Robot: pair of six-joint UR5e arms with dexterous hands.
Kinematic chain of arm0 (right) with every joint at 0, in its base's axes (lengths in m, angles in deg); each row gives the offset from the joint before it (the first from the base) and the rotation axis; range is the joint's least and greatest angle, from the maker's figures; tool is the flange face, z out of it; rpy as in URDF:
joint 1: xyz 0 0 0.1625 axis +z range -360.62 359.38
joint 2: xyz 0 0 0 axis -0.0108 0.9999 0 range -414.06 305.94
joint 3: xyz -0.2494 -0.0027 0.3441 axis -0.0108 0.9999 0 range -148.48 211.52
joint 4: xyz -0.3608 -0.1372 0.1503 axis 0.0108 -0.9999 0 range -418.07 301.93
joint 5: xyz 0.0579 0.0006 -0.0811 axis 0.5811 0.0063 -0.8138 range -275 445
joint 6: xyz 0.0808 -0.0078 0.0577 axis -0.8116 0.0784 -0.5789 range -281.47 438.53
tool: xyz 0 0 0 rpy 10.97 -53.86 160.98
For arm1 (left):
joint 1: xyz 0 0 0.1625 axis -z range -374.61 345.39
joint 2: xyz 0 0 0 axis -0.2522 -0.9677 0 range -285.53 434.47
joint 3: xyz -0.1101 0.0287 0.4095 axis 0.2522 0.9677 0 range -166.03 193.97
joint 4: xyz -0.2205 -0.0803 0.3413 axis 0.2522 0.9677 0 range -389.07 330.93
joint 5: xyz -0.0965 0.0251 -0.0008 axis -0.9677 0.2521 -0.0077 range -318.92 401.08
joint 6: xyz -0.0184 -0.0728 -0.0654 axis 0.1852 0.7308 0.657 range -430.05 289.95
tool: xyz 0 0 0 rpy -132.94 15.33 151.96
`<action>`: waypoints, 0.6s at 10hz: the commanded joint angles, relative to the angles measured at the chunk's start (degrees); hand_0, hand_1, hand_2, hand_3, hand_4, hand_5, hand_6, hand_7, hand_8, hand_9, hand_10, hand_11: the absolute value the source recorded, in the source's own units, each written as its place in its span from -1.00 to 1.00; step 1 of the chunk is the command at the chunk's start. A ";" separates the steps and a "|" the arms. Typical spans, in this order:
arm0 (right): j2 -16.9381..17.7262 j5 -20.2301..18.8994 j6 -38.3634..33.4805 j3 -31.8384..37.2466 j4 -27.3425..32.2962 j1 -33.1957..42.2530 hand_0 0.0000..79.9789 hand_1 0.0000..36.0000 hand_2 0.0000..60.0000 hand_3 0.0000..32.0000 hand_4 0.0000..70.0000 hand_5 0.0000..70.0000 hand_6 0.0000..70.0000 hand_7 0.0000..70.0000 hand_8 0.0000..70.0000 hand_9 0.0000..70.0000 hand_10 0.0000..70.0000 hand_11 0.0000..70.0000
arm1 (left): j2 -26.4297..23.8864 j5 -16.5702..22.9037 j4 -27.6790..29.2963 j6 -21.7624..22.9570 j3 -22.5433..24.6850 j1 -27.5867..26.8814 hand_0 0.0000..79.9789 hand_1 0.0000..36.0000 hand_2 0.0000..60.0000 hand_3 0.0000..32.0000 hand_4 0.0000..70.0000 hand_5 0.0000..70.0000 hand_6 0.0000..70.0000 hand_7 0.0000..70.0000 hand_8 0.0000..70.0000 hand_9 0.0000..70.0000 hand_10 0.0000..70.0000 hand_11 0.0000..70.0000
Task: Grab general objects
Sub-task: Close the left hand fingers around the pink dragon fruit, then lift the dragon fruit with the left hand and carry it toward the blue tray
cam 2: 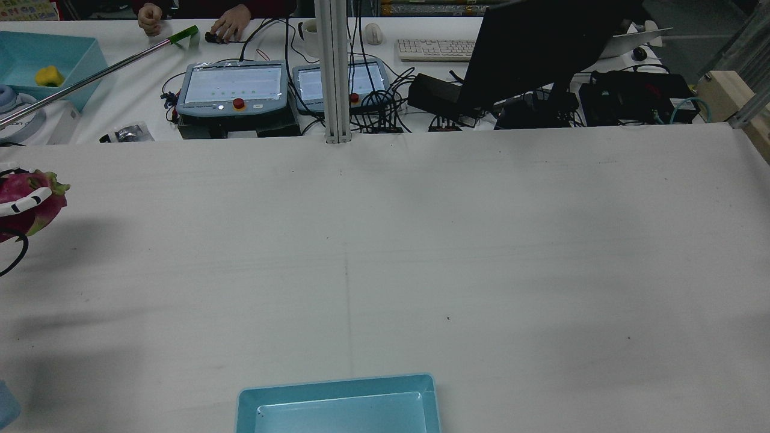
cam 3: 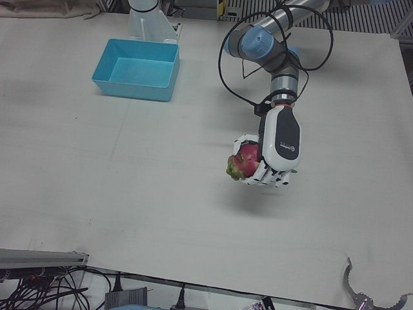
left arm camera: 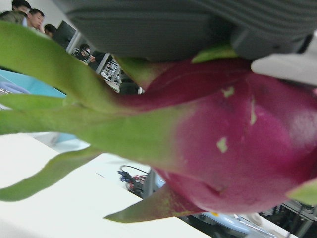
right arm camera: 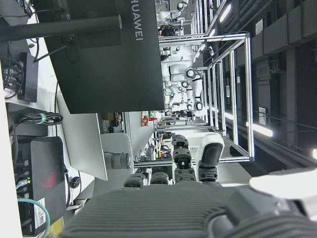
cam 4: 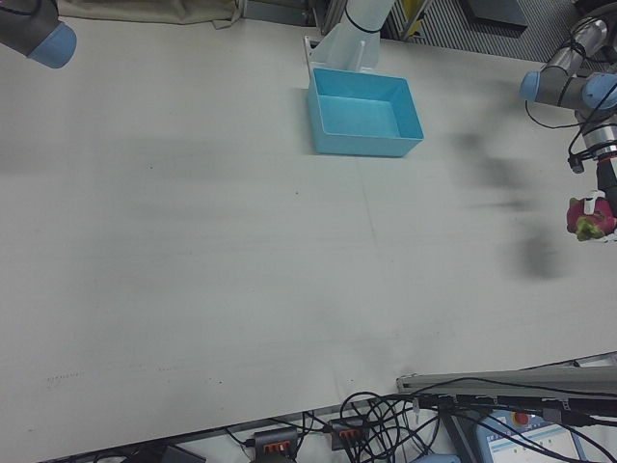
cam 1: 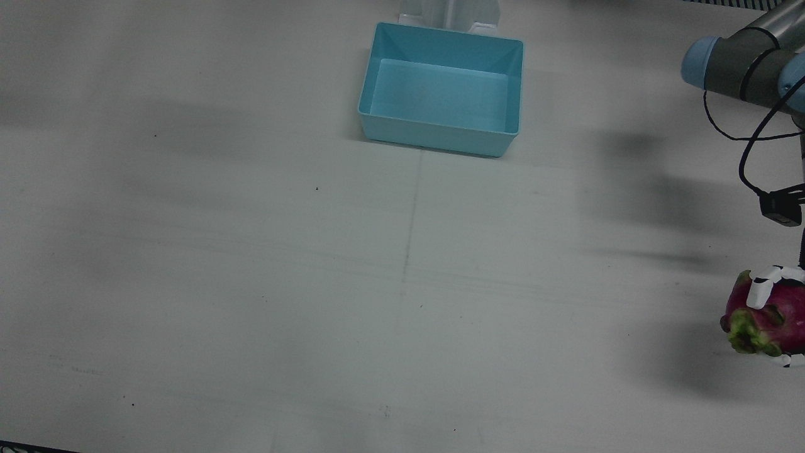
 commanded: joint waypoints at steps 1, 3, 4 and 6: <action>0.00 0.00 0.00 0.00 0.00 0.00 -1.00 -1.00 -1.00 -1.00 -1.00 -1.00 -1.00 -1.00 -1.00 -1.00 -1.00 -1.00 | 2.53 9.99 15.63 6.97 0.07 0.11 -0.86 -1.00 1.00 -1.00 1.00 0.68 1.00 0.76 1.00 1.00 1.00 1.00; 0.00 0.00 0.00 0.00 0.00 0.00 -1.00 -1.00 -1.00 -1.00 -1.00 -1.00 -1.00 -1.00 -1.00 -1.00 -1.00 -1.00 | 3.15 14.26 24.64 12.51 0.16 0.45 -0.83 -1.00 1.00 -1.00 1.00 0.55 1.00 0.81 1.00 1.00 1.00 1.00; 0.00 0.00 0.00 0.00 0.00 0.00 -1.00 -1.00 -1.00 -1.00 -1.00 -1.00 -1.00 -1.00 -1.00 -1.00 -1.00 -1.00 | 6.03 19.96 34.28 19.76 -1.33 0.20 -0.79 -1.00 1.00 -1.00 1.00 0.53 1.00 0.91 1.00 1.00 1.00 1.00; 0.00 0.00 0.00 0.00 0.00 0.00 -1.00 -1.00 -1.00 -1.00 -1.00 -1.00 -1.00 -1.00 -1.00 -1.00 -1.00 -1.00 | 9.56 20.89 45.94 28.33 -2.92 0.19 -0.72 -1.00 1.00 -1.00 1.00 0.51 1.00 0.96 1.00 1.00 1.00 1.00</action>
